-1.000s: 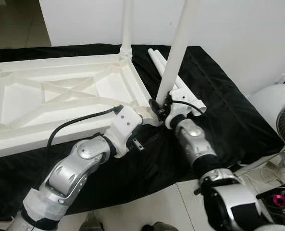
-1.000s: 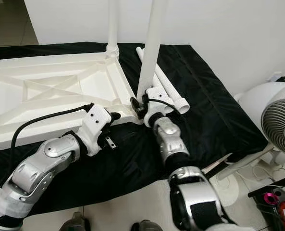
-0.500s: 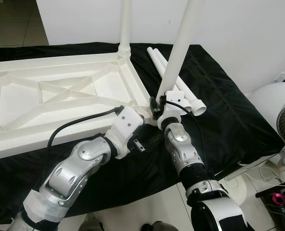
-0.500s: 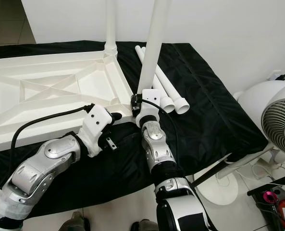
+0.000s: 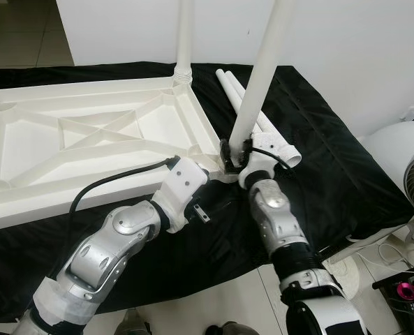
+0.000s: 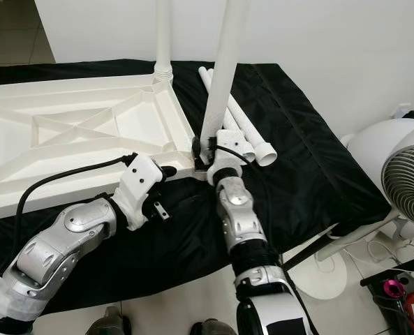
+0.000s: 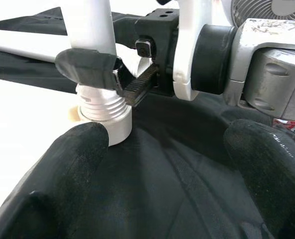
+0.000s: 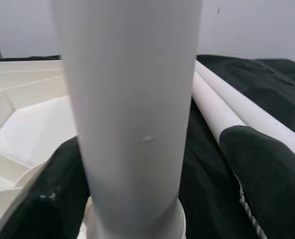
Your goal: Building children table
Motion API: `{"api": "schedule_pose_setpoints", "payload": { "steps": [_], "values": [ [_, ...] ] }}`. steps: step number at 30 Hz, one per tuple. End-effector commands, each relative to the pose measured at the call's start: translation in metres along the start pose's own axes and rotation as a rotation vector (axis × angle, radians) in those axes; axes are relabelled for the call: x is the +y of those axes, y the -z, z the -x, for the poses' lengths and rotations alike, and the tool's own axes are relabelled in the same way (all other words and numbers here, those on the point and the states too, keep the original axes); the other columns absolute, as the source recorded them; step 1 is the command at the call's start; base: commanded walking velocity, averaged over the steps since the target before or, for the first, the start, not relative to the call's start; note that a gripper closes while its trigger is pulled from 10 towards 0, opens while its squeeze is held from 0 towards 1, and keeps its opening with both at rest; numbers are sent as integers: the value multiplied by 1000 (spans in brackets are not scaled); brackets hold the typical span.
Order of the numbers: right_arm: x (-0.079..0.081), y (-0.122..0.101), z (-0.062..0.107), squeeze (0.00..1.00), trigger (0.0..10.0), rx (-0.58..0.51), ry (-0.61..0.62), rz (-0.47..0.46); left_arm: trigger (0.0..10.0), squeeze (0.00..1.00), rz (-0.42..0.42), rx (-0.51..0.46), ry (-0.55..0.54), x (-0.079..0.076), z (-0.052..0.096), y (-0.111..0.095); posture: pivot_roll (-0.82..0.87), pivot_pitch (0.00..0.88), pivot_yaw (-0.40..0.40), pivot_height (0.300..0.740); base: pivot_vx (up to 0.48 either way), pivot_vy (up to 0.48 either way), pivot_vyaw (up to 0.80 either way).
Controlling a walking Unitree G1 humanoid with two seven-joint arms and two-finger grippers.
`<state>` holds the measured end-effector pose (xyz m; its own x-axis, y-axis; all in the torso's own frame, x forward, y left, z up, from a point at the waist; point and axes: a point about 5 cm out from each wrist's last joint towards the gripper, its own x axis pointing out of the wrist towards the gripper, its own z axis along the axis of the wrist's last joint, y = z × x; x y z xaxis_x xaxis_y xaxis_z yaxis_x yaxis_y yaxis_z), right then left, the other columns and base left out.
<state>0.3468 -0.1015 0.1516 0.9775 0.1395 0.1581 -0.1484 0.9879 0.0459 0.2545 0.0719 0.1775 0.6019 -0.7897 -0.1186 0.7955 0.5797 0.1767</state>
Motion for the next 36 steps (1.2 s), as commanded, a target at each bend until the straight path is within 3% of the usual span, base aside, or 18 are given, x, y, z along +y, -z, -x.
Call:
{"api": "schedule_pose_setpoints", "payload": {
  "steps": [1,4,5,15,17,18,23,25,29,36],
  "values": [
    [-17,2,5,1000,10000,0,64,36,10000,0,-6,-3,99,-8,0,0,23,21,-100,740,0,0,0],
    [-21,3,7,1000,10000,1,87,52,10000,0,-3,-2,102,-8,0,0,22,21,-99,740,0,0,0],
    [-25,3,9,0,10000,-1,104,55,10000,0,-3,-1,106,-9,1,1,17,18,-95,740,0,0,0],
    [-40,3,24,0,10000,-32,149,49,10000,0,-5,-1,118,-8,0,1,6,12,-87,740,0,0,0],
    [-36,8,33,0,10000,-20,89,35,10000,0,-10,-2,121,-7,-1,1,0,11,-82,740,0,0,0],
    [-26,11,39,0,10000,-15,-5,20,10000,0,-13,-3,124,-7,-2,0,-4,12,-80,740,0,0,0],
    [-19,13,44,0,10000,-14,-66,-16,10000,0,-13,-3,129,-8,-2,0,-6,14,-77,740,0,0,0],
    [-14,12,53,0,10000,-25,-118,-76,10000,0,-11,0,135,-10,-2,1,-1,15,-82,740,0,0,0],
    [-15,11,58,0,10000,-37,-132,-82,10000,0,-10,0,136,-10,-1,0,1,16,-83,740,0,0,0],
    [-41,19,72,0,10000,-2,-8,-23,10000,0,-8,0,150,-11,2,0,0,17,-83,740,0,0,0]
  ]
}}
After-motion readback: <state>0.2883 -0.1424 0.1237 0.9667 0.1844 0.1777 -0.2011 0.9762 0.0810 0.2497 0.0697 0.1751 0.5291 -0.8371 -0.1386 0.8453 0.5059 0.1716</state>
